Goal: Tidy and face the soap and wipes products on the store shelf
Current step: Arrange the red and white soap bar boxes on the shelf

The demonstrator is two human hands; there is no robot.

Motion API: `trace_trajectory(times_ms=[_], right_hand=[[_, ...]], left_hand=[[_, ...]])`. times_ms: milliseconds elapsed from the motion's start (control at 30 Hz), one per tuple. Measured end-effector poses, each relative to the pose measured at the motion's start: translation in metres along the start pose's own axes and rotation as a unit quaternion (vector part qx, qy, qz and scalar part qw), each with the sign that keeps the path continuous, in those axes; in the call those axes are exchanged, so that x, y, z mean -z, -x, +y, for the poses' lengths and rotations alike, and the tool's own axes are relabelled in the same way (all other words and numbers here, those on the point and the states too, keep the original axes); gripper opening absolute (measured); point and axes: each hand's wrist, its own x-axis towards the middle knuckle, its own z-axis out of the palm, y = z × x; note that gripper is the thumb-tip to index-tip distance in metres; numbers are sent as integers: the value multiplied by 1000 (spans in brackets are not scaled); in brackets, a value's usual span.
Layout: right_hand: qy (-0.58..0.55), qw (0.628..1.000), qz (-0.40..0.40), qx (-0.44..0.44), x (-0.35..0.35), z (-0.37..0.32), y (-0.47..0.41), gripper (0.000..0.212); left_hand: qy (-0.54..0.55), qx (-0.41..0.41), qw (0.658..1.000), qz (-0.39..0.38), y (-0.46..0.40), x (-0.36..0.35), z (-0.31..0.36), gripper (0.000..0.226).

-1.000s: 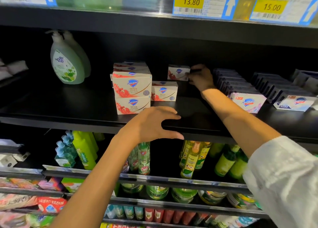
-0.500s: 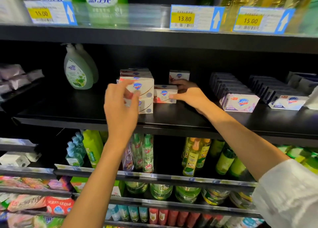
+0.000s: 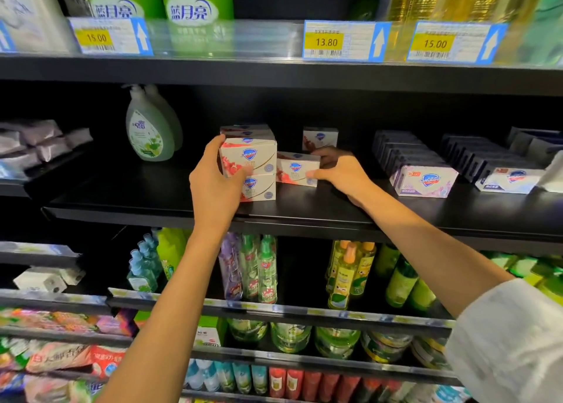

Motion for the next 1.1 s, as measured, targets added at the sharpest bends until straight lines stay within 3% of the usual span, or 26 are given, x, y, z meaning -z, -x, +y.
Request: trace_trajectory(times_ms=[467,667,867,1100], right_hand=[[-57,994,82,-44,50,24,3,49],[-11,994,85,-69,58,36,-11,43],[5,993,100,-69,58,40,-31,46],[7,990,108,-90,52,43,-53,46]], left_hand=[[42,-69,996,23,12,21,12,54],[60,-93,991,-73,32,1,46,58],[33,-29,977,-209,41,-49,42,56],[-84,-11,967,-239,19,-97,33,51]])
